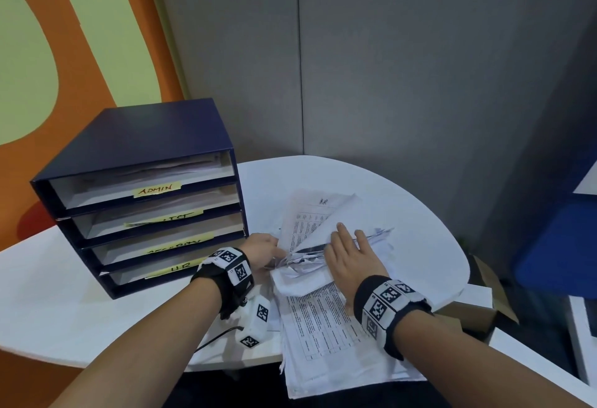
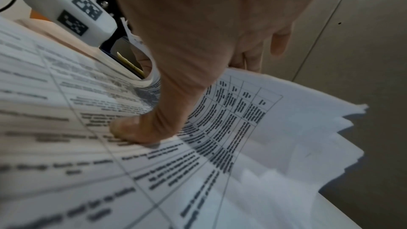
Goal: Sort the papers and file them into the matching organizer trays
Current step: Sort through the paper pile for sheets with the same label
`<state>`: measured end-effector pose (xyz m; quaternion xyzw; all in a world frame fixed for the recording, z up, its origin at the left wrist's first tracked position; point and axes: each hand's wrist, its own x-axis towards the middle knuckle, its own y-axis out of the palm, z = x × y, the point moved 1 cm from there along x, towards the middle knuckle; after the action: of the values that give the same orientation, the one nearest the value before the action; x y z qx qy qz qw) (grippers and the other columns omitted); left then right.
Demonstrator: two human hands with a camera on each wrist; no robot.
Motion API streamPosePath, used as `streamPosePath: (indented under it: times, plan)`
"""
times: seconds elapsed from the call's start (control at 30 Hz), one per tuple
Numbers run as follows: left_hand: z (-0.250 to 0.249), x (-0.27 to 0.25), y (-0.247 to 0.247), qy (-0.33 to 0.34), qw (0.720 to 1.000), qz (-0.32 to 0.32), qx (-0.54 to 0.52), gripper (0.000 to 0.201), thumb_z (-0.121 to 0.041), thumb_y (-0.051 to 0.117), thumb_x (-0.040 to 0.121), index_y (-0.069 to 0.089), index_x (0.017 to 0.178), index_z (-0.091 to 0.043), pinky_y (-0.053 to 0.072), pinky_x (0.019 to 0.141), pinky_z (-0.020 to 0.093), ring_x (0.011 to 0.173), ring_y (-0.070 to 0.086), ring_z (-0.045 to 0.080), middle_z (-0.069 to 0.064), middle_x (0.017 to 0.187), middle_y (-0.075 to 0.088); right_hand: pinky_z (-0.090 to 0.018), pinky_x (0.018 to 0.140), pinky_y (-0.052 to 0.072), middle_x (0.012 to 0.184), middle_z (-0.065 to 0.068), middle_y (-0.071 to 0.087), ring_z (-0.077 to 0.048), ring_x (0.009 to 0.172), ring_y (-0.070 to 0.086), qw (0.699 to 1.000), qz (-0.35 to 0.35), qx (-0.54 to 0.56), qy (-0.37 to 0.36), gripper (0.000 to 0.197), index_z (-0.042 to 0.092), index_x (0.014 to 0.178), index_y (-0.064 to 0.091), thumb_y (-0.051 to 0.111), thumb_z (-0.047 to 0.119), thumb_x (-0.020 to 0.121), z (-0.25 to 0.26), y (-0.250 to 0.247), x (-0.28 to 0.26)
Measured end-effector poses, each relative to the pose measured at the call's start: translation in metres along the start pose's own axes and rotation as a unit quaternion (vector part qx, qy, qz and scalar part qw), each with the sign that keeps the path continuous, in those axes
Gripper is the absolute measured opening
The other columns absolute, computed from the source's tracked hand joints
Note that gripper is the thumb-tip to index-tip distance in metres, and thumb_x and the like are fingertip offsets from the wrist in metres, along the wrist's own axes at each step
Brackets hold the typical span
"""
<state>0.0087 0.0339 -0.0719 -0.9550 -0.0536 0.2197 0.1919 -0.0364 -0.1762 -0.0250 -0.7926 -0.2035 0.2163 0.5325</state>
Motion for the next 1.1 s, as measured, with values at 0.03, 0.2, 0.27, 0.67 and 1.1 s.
streamPosePath:
  times: [0.03, 0.2, 0.27, 0.67, 1.1]
  plan:
    - [0.002, -0.001, 0.0, 0.0, 1.0, -0.009, 0.009, 0.027, 0.0, 0.073, 0.079, 0.056, 0.063, -0.013, 0.043, 0.059, 0.025, 0.06, 0.052, 0.019, 0.006, 0.068, 0.058, -0.055, 0.114, 0.0, 0.154, -0.028, 0.01, -0.042, 0.144, -0.004, 1.0, -0.004, 0.015, -0.004, 0.066, -0.006, 0.146, 0.012, 0.045, 0.019, 0.095, -0.001, 0.003, 0.001]
    - [0.009, -0.005, 0.001, -0.004, 1.0, -0.014, 0.013, 0.035, 0.013, 0.061, 0.082, 0.048, 0.061, -0.012, 0.034, 0.036, 0.014, 0.036, 0.043, 0.01, 0.007, 0.056, 0.047, -0.055, 0.115, 0.004, 0.156, -0.025, 0.002, -0.039, 0.145, -0.006, 1.0, -0.004, -0.005, -0.011, 0.073, -0.005, 0.148, 0.008, 0.047, 0.025, 0.095, -0.002, 0.005, 0.001]
    - [0.009, -0.004, -0.001, 0.016, 0.999, -0.009, 0.033, 0.032, 0.01, 0.068, 0.08, 0.051, 0.063, -0.01, 0.04, 0.041, 0.016, 0.044, 0.049, 0.013, 0.008, 0.059, 0.053, -0.056, 0.115, 0.005, 0.157, -0.024, -0.01, -0.039, 0.144, -0.013, 1.0, -0.014, -0.016, -0.015, 0.073, -0.004, 0.148, 0.009, 0.048, 0.027, 0.095, -0.002, 0.007, 0.002]
    - [-0.015, -0.024, 0.011, 0.119, 0.937, 0.077, 0.32, 0.037, -0.004, 0.053, 0.09, 0.072, 0.106, -0.031, 0.051, 0.074, 0.022, 0.095, 0.067, 0.015, -0.003, 0.106, 0.073, -0.053, 0.114, 0.019, 0.156, -0.018, -0.01, -0.032, 0.145, -0.006, 0.982, -0.177, -0.062, -0.02, 0.065, 0.001, 0.135, 0.048, 0.066, 0.025, 0.077, 0.006, 0.014, 0.005]
    - [-0.023, -0.005, 0.002, 0.093, 0.97, -0.024, 0.223, 0.057, 0.001, 0.046, 0.089, 0.048, 0.142, -0.021, 0.048, 0.098, 0.03, 0.118, 0.058, 0.021, 0.007, 0.143, 0.051, -0.047, 0.095, 0.035, 0.086, -0.01, 0.067, -0.03, 0.09, 0.065, 0.969, -0.224, -0.089, -0.058, 0.043, 0.009, 0.08, 0.072, 0.031, 0.013, 0.07, 0.009, 0.034, 0.026]
